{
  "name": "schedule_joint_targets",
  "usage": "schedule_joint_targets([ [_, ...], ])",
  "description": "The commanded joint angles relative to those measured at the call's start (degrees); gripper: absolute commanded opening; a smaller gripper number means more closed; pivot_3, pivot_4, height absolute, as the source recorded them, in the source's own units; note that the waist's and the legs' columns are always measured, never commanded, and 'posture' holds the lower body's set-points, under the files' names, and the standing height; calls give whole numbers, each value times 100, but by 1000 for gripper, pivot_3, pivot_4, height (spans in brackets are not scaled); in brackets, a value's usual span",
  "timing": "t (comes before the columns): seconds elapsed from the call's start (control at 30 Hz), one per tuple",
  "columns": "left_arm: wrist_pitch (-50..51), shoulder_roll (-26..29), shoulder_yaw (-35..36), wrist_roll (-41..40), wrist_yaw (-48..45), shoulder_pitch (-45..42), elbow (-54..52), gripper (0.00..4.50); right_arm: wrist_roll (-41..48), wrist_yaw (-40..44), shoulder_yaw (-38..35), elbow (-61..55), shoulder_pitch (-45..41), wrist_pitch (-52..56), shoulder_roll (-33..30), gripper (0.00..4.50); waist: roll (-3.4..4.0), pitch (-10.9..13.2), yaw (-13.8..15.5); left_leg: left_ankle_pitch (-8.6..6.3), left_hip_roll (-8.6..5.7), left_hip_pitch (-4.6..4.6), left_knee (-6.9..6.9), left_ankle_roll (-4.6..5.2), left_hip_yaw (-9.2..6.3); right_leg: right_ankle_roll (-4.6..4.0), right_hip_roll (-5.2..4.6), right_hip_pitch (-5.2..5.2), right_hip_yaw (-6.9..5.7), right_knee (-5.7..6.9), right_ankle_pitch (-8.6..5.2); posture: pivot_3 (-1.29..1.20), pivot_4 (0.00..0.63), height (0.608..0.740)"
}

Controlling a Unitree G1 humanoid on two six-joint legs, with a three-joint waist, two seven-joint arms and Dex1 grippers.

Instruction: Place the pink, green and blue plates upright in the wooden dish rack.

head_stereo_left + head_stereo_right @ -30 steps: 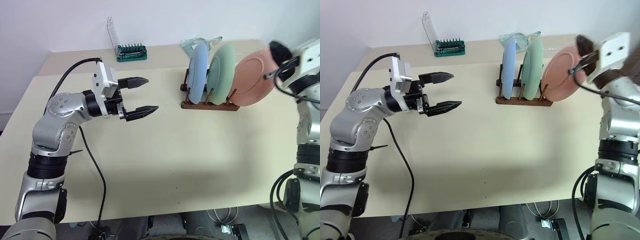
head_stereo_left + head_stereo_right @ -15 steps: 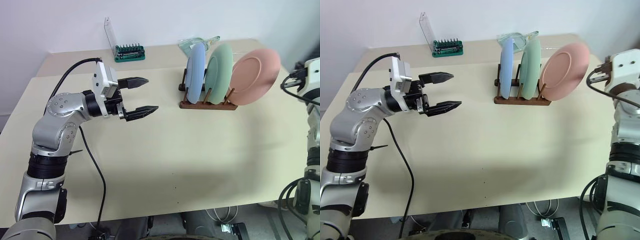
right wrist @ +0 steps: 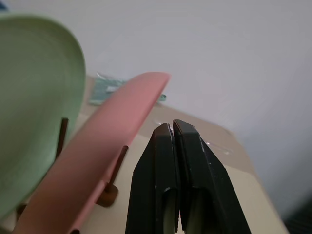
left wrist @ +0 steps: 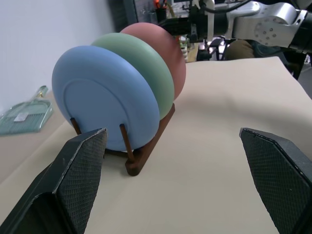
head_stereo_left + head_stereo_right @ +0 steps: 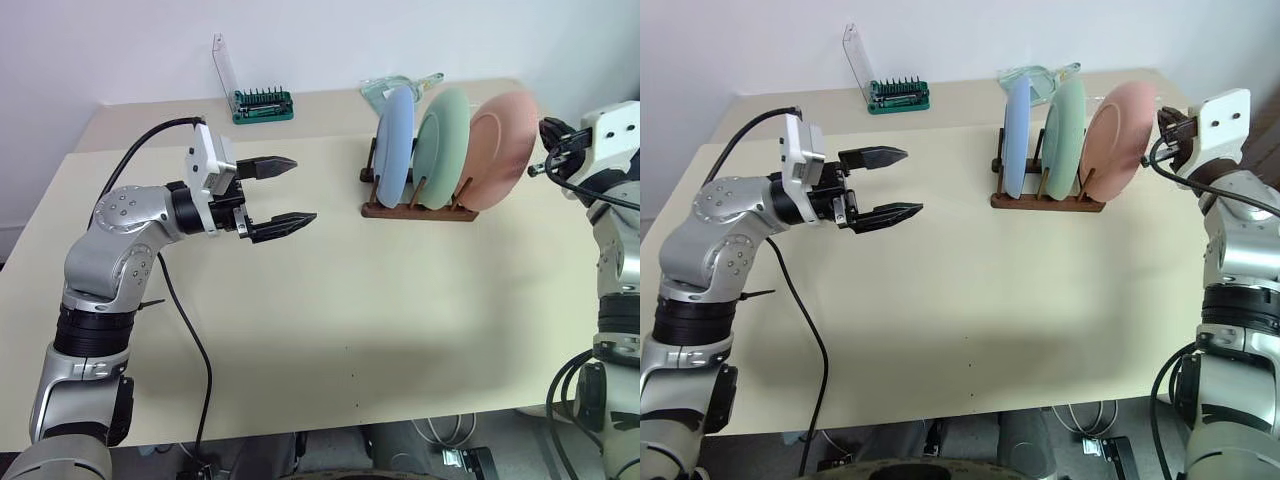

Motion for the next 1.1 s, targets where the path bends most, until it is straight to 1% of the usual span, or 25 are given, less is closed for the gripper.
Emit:
schedule_joint_targets([
  [0.03, -6, 72, 174, -75, -9, -81, -118, 4500, 58, 77, -91, -285, -68, -91, -68, 46, 0, 0, -3, 0, -1, 0, 0, 0, 0, 0, 0, 0, 0, 0, 0, 0, 150, 740],
  [0.13, 3, 71, 178, -76, -1, -81, -118, 4500, -39, -84, -135, -146, -127, -165, -87, 46, 0, 0, -13, 0, -1, 0, 0, 0, 0, 0, 0, -1, 0, 0, 0, 0, 150, 740],
  [0.2, 21, 71, 183, -87, 7, -79, -124, 4500, -106, -330, -245, 30, -240, -252, -131, 46, 0, 0, -13, 0, -1, 0, 0, 0, 0, 0, 0, -1, 0, 1, 0, 0, 150, 740],
  [0.27, 14, 76, 182, -77, 7, -66, -129, 4500, -171, -578, -368, 120, -352, -555, -174, 46, 0, 0, -10, 0, -1, 0, 0, 0, 1, 0, 0, -1, 0, 1, 0, 0, 150, 740],
  [0.33, 30, 77, 187, -88, 7, -52, -129, 4500, -7, -704, -551, 92, -490, -619, -123, 46, 0, 0, -10, 0, -1, -1, 0, 0, 0, 0, 0, -2, 0, 1, 0, 0, 150, 740],
  [0.37, 11, 79, 181, -70, 1, -51, -116, 4500, 141, -660, -619, 2, -560, -611, -75, 46, 0, 0, -13, 0, -1, -1, 0, 0, 1, 0, 0, -2, 0, 1, 0, 0, 150, 740],
  [0.43, 4, 69, 178, -63, -3, -58, -81, 4500, 864, -463, -813, -402, -750, -43, 158, 46, 0, 0, -14, 0, -1, 0, 0, 0, 0, 0, 0, -2, 0, 0, 0, 0, 150, 740],
  [0.5, -35, 49, 168, -33, -3, -62, -40, 4500, 1937, 136, -929, -1075, -772, 618, 393, 46, 0, 0, -33, 0, 2, 1, -2, 0, 0, 0, 1, -2, 0, 0, 0, 0, 150, 740],
  [0.6, -151, -9, 159, 52, 46, -55, 48, 4500, 3714, 958, -1049, -2245, -524, 1785, 579, 842, 1, 0, -23, 0, 7, 1, -5, 0, 0, 0, 4, -2, 0, 0, 0, 0, 150, 740],
  [0.63, -205, -36, 190, 79, 93, -50, 101, 4500, 4026, 1157, -966, -2646, -347, 2063, 560, 1343, 0, 0, -16, 0, 8, -1, -5, 0, -4, 0, 4, -2, -2, -1, 0, 0, 150, 740],
  [0.67, -235, -72, 228, 85, 155, -42, 139, 4500, 4161, 1339, -860, -2950, -154, 2231, 516, 1752, 0, 0, 5, 0, 7, -2, -4, 0, -5, 0, 4, -2, -2, -2, 0, 0, 150, 740],
  [0.7, -263, -112, 274, 89, 235, -31, 170, 4500, 4214, 1540, -735, -3204, 46, 2357, 442, 2370, -1, 0, 33, -1, 6, -4, -2, 1, -9, 0, 2, 1, -6, -5, 0, 0, 150, 740],
  [0.73, -362, -147, 362, 123, 334, -7, 279, 4500, 4282, 1736, -613, -3379, 221, 2483, 399, 2819, -3, -1, 50, -1, 5, -3, 0, 2, -17, 0, 2, 8, -12, -11, 0, 0, 150, 740],
  [0.8, -495, -170, 449, 219, 487, 89, 382, 4500, 4408, 2080, -474, -3539, 493, 2696, 299, 3853, -3, -1, 82, -2, 2, -1, 4, 4, -15, 1, 2, 13, -12, -16, 1, 0, 150, 740],
  [0.83, -547, -152, 457, 280, 522, 180, 338, 4500, 4337, 2360, -357, -3625, 676, 2710, 193, 4392, -3, -1, 94, -2, 2, 0, 6, 4, -13, 1, 1, 13, -12, -15, 1, 0, 150, 740],
  [0.87, -579, -122, 474, 317, 546, 293, 253, 4500, 4151, 2606, -176, -3697, 836, 2652, 90, 4457, -3, -1, 109, -2, 2, 0, 5, 4, -13, 1, 1, 13, -12, -15, 1, 0, 150, 740],
  [0.9, -575, -104, 493, 323, 580, 399, 152, 4500, 4143, 2839, -8, -3709, 955, 2824, -58, 4457, -2, -1, 114, -2, 2, 0, 5, 4, -12, 1, 1, 11, -12, -14, 1, 0, 150, 740],
  [0.93, -579, -57, 534, 323, 573, 518, 106, 4500, 3803, 3132, 377, -3759, 1107, 2823, -316, 4457, -2, -1, 118, -2, 2, 0, 3, 4, -12, 1, 1, 11, -12, -14, 1, 0, 150, 740],
  [0.97, -593, -33, 523, 361, 603, 620, 40, 4500, 3327, 3414, 711, -3754, 1270, 2587, -560, 4457, -2, -1, 119, -2, 2, -1, 3, 4, -11, 1, 1, 10, -12, -14, 1, 0, 150, 740],
  [1.0, -742, 42, 497, 497, 567, 757, 57, 4500, 2697, 3600, 1046, -3632, 1381, 2057, -687, 4457, -4, -1, 119, -2, 2, -2, 3, 4, -11, 1, 0, 8, -12, -13, 1, 0, 150, 740],
  [1.07, -1165, 193, 437, 831, 473, 1077, 148, 4500, 2479, 3660, 1135, -3344, 1278, 1712, -535, 4457, -8, -1, 102, -2, 3, 0, 4, 3, -10, 1, 2, 9, -15, -13, 1, 0, 150, 740],
  [1.1, -1309, 237, 470, 885, 430, 1230, 182, 4500, 2228, 3546, 1114, -3197, 1170, 1245, -353, 4457, -6, 0, 94, -2, 3, 3, 3, 3, -4, 1, 1, 9, -12, -12, 1, 0, 150, 740],
])
